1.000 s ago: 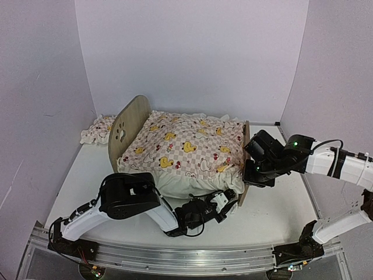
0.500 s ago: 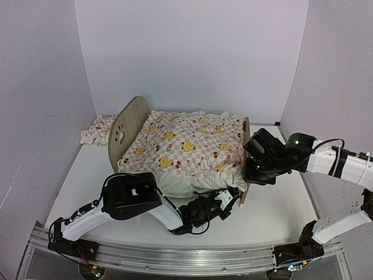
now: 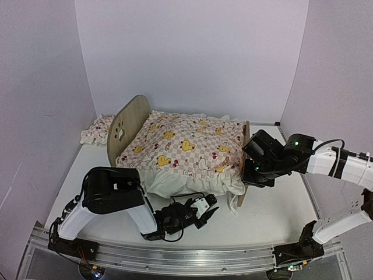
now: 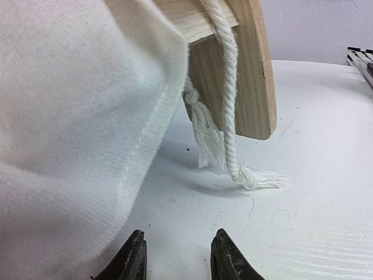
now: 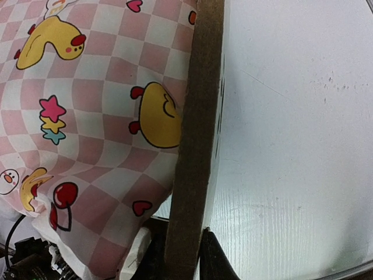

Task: Set up the pet bed

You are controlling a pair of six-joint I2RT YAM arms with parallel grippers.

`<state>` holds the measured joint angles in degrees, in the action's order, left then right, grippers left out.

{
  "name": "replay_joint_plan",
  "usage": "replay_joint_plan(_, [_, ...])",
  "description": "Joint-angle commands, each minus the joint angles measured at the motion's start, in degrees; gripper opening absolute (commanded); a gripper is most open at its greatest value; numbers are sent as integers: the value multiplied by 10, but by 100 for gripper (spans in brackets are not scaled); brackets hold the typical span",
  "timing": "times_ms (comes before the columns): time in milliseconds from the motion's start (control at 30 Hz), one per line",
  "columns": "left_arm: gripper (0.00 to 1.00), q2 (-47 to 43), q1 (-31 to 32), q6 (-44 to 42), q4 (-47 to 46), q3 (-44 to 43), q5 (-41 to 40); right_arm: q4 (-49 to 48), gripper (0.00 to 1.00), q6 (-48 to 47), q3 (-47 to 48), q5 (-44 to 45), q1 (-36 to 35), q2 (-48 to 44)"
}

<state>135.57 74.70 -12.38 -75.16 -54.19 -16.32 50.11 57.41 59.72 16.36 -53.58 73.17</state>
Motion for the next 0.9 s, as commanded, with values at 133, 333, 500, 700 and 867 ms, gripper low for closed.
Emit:
replay_joint_plan(133, [31,55,4,-45,-25,-80,-20,-129,0,1,76,-24,-12,-58])
replay_joint_plan(333, [28,95,-5,-58,16,-168,-43,-130,0,8,79,-34,-13,-52])
replay_joint_plan(500, [33,103,-8,-52,17,-179,-5,-130,0,5,82,-32,-14,-49])
replay_joint_plan(700, [41,110,-9,-36,21,-198,39,-130,0,3,86,-35,-15,-46])
replay_joint_plan(867, [39,130,-18,-38,61,-250,28,-131,0,4,86,-38,-14,-44])
